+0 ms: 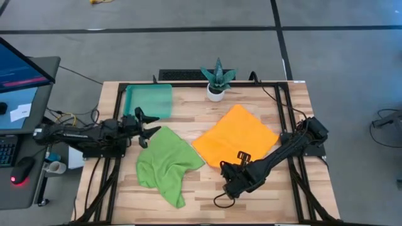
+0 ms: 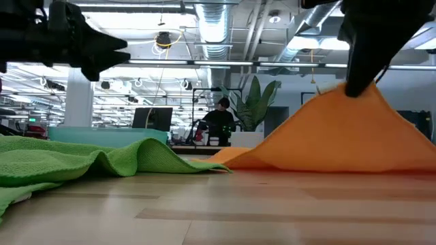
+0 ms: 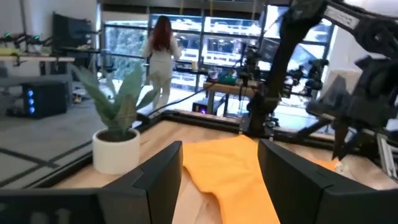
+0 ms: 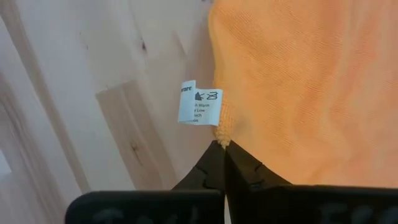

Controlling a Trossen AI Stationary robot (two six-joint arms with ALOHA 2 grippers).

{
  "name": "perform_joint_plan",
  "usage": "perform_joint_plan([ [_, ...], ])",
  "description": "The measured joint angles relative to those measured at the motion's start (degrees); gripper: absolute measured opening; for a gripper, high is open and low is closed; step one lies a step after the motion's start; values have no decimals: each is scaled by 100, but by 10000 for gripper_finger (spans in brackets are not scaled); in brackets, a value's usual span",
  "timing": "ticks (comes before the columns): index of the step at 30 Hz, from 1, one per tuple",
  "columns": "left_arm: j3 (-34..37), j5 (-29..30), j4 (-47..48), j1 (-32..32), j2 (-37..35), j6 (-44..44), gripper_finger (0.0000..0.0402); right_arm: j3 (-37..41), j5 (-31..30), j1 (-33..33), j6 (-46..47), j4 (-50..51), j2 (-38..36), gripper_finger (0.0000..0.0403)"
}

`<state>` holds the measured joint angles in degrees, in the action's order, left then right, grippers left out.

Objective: Roll microfiber towels into tight, uniform cylinder then place into a basket
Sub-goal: Fold the yellow microfiber cloth

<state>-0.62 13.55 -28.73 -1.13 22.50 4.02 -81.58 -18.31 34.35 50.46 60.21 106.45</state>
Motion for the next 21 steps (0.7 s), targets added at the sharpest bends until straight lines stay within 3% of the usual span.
perform_joint_plan([
  [12,-1286,-788,-301,2,3163,-1055,202,-7,-2,-37,4,287,-2,17],
  [21,-2245,-872,-267,3,5211,-1673,202,-7,-2,58,2,395,-2,14],
])
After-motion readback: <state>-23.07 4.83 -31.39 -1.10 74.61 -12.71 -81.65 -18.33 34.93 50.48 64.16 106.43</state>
